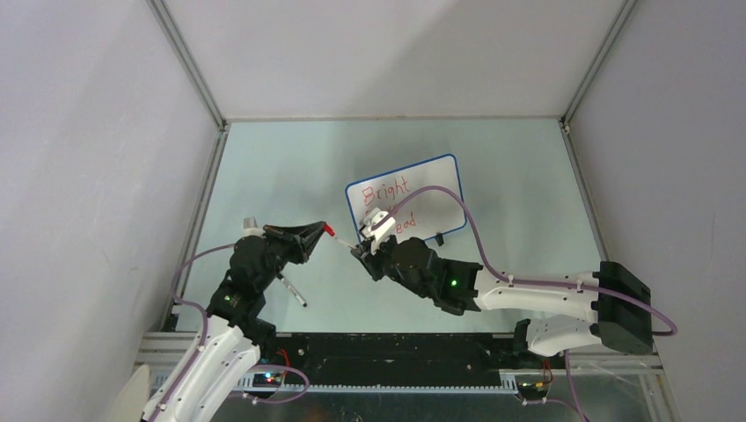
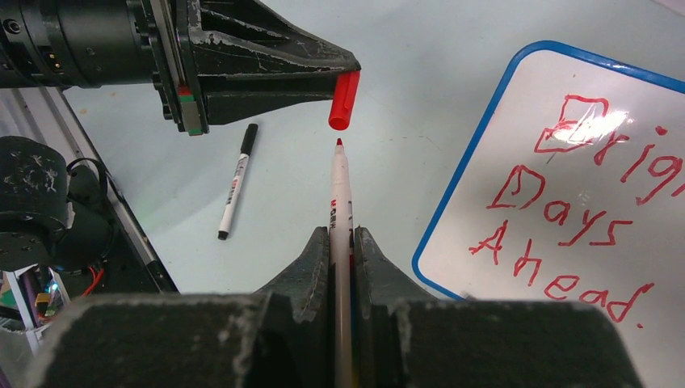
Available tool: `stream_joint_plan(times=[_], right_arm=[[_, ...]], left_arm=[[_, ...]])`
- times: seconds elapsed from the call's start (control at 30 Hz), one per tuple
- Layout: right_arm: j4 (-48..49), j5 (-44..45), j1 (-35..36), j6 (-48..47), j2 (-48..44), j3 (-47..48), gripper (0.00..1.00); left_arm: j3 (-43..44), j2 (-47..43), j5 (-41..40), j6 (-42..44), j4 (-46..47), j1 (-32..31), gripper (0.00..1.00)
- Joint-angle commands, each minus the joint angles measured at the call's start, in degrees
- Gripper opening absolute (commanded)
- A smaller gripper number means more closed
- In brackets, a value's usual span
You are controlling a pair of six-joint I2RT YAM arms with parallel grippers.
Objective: Write a sentence on the whiteboard
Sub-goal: Close the whiteboard marker at the center of the board.
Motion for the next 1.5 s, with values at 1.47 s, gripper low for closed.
stream_joint_plan(times=[1.47], right_arm=[[8.3,6.6,0.1,-4.9,8.3,6.6,0.0]], left_arm=[[-4.2,1.2,6.6,-6.6,9.8,1.2,0.0]])
